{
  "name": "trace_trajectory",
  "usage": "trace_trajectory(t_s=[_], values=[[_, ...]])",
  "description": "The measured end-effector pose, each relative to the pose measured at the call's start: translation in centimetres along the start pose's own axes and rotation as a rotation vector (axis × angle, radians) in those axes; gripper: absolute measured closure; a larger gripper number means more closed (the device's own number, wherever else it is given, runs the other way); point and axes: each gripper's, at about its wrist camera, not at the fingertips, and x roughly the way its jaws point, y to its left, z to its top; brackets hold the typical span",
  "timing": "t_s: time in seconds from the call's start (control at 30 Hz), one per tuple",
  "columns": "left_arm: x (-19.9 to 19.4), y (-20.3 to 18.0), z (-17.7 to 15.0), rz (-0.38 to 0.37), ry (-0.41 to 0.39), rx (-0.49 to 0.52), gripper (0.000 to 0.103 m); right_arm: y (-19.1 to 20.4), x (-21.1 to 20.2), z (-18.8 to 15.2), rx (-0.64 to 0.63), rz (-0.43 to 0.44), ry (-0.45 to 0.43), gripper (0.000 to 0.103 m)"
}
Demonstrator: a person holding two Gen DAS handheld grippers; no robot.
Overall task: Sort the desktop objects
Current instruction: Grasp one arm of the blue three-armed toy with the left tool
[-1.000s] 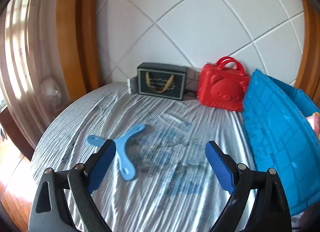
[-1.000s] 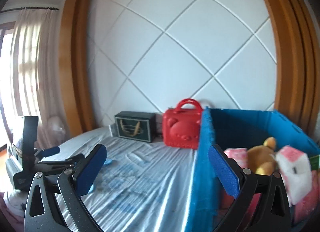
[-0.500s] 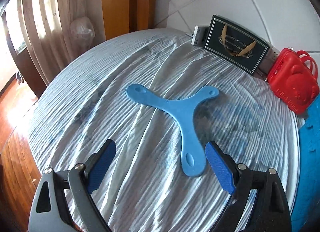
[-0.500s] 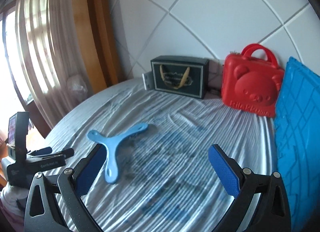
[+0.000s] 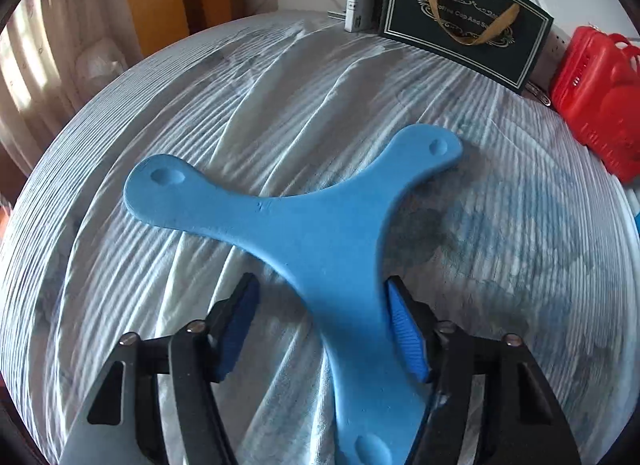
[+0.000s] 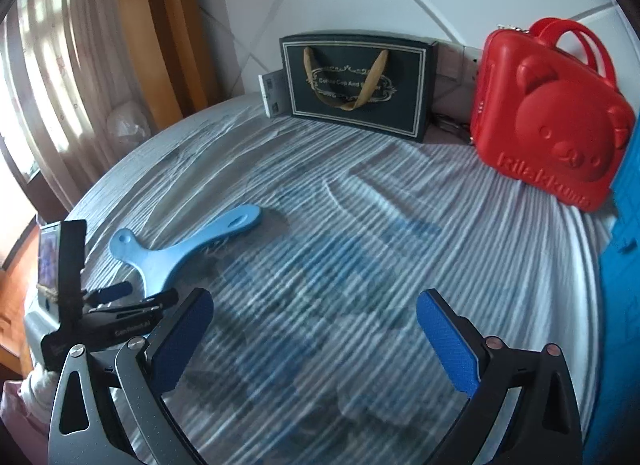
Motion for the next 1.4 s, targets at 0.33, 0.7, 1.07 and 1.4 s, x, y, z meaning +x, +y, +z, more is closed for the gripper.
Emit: trace_trajectory(t_s=[0.33,0.7,1.07,1.4], values=[[0.0,4.3,1.1,-0.015,-0.014,0.128,0.060,9.8,10.3,1.3,-0.335,0.080,0.083,0.006],[0.3,6.4,2.5,0.029,-0.055,0.133,0.061,13.4,15.4,3.0,-0.437,0.109,0.018,0.059],[-5.7,4.9,3.5,0.072,-0.169,0.225,0.063,12.5,11.3,4.0,-0.348,0.168,-0.057,0.100],[-15.8,0.5,4.6,0.028,-0.327,0.331,0.063,9.7,0.3,6.2,-0.260,0.159,-0.216,0.100]])
